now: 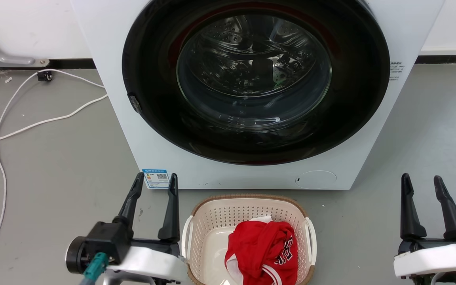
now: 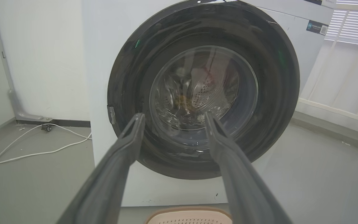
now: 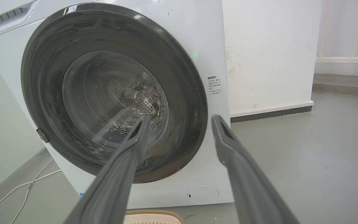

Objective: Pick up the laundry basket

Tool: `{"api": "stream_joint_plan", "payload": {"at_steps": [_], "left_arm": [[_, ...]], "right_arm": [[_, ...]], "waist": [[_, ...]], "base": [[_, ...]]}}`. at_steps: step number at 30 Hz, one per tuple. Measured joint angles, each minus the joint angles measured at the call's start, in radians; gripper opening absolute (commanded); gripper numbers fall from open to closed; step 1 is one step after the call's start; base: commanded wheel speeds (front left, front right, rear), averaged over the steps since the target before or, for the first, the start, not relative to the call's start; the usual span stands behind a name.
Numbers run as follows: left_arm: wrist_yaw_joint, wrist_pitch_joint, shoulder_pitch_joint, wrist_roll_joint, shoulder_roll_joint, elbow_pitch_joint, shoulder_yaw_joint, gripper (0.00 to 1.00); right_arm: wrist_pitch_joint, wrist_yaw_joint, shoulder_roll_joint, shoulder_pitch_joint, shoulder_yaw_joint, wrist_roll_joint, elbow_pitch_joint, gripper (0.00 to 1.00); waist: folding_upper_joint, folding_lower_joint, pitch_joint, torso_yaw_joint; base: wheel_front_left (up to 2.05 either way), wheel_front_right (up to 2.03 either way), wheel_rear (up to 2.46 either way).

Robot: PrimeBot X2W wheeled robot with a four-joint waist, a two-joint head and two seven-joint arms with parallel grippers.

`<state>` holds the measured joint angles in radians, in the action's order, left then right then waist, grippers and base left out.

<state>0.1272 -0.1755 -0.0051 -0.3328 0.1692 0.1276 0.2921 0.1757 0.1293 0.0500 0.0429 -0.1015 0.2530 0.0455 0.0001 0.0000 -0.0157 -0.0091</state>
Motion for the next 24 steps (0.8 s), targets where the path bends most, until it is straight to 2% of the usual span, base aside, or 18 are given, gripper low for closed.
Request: {"api": "stream_joint_plan", "payload": {"at_steps": [5,12,20,24], "left_arm": [[0.031,-0.012,-0.005,0.037,0.022,-0.008,0.047,1.00],[0.050,-0.026,-0.008,0.077,0.040,-0.022,0.092,1.00],[0.040,-0.042,-0.003,0.109,0.040,-0.034,0.104,1.00],[0.014,-0.050,0.008,0.098,0.006,-0.029,0.069,1.00]], "right_arm": [[0.010,0.000,0.000,0.006,0.001,-0.058,-0.010,1.00],[0.026,0.000,0.000,0.019,-0.002,-0.134,-0.051,1.00],[0.042,0.002,0.000,0.019,0.003,-0.212,-0.053,1.00],[0.050,0.002,0.000,0.020,0.010,-0.223,-0.043,1.00]], "waist": [[0.0000,0.0000,-0.001,0.000],[0.0000,-0.0001,-0.002,0.003],[0.0000,0.0000,0.000,0.005],[0.0000,0.0000,0.000,0.004]], "base": [[0.00,0.00,0.00],[0.00,0.00,0.00],[0.00,0.00,0.00],[0.00,0.00,0.00]]}}
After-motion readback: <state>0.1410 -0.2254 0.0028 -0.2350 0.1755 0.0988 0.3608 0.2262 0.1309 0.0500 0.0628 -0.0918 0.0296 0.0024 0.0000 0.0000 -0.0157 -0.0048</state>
